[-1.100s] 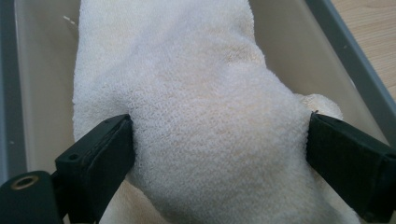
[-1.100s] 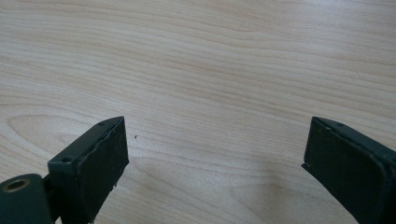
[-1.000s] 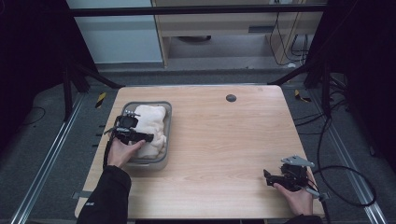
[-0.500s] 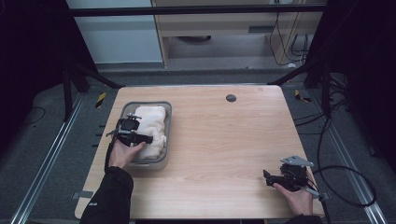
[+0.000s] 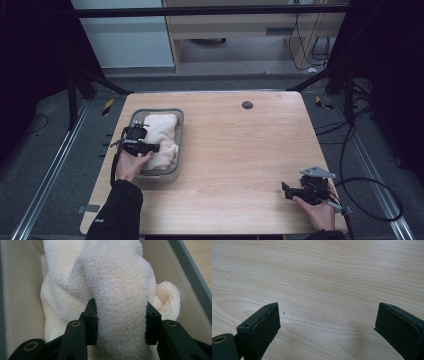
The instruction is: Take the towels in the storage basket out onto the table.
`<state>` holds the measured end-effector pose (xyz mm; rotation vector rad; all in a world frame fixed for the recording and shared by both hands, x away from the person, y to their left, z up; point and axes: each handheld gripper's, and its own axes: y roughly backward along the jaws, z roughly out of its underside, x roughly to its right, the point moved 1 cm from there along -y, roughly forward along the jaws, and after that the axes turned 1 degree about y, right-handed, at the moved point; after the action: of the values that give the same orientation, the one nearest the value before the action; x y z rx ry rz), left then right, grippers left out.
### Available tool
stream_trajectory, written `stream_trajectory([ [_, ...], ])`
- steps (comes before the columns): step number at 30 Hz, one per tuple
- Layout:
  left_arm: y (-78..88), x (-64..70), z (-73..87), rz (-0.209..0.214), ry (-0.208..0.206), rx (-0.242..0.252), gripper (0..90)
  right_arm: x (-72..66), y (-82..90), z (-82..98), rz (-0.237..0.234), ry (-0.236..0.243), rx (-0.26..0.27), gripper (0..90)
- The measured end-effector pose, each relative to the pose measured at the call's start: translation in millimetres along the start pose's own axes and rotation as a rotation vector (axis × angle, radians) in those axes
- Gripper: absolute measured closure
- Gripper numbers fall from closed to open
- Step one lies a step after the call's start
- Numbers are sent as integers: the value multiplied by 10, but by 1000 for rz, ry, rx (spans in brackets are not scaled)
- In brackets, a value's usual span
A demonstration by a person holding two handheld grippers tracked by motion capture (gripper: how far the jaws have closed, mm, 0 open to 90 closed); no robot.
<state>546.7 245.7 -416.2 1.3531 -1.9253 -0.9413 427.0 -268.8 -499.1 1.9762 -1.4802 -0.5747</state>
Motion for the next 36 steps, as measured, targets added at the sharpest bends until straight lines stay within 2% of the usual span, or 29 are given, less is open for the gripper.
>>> stream_trajectory([
  [4, 114, -16, -8, 1, -2, 36, 573, -7, -3, -1, -1, -1, -2, 58],
  [9, 358, -33, -55, 21, 12, 111, 578, -3, -4, 0, -1, 3, -4, 57],
  [14, 585, -17, -101, 36, -6, 167, 578, -3, -2, 1, 0, 2, -3, 58],
  [36, 1169, 22, -274, 59, -25, 303, 579, -1, -3, 3, 0, 3, -4, 58],
])
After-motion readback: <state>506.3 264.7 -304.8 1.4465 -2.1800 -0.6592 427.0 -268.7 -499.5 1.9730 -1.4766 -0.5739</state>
